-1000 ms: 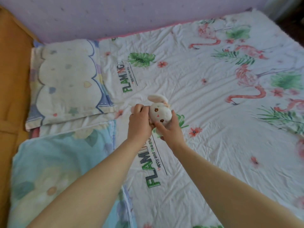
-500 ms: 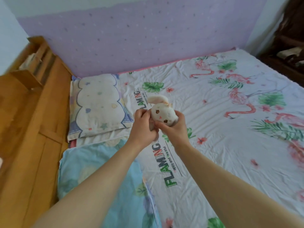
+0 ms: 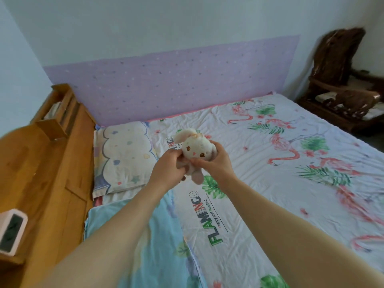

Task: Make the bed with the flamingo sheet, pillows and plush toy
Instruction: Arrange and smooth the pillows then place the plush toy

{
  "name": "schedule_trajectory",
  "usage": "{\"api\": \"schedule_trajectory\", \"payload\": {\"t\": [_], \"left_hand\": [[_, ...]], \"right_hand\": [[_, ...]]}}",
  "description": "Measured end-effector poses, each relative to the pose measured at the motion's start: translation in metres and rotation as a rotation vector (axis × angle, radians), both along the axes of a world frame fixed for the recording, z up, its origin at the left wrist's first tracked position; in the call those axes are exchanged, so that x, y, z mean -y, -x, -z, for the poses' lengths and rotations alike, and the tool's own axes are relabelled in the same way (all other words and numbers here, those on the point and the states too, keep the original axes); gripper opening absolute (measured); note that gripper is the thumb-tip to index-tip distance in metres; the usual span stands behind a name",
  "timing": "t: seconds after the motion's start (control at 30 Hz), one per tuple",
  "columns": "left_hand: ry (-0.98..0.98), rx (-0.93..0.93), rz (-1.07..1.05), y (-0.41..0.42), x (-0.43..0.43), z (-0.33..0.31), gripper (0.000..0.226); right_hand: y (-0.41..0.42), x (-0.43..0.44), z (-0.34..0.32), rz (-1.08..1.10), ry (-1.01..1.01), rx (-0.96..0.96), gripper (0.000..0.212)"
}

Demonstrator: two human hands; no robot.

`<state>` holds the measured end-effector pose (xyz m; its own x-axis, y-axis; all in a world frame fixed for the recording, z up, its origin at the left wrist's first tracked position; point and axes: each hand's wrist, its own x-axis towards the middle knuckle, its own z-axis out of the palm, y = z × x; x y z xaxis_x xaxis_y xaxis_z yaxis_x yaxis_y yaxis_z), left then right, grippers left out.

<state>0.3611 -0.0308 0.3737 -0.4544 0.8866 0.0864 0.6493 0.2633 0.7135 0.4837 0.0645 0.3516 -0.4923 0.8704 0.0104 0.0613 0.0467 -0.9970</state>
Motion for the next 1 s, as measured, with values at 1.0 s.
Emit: {"api": "schedule_trajectory", "payload": {"t": [1.0], "left_hand": [[-0.393, 0.373, -0.750, -0.011, 0.136, -0.050, 0.041]], "right_hand": [[0.051, 0.108, -0.028, -0.699, 0.477, -0.185, 0.040]]}}
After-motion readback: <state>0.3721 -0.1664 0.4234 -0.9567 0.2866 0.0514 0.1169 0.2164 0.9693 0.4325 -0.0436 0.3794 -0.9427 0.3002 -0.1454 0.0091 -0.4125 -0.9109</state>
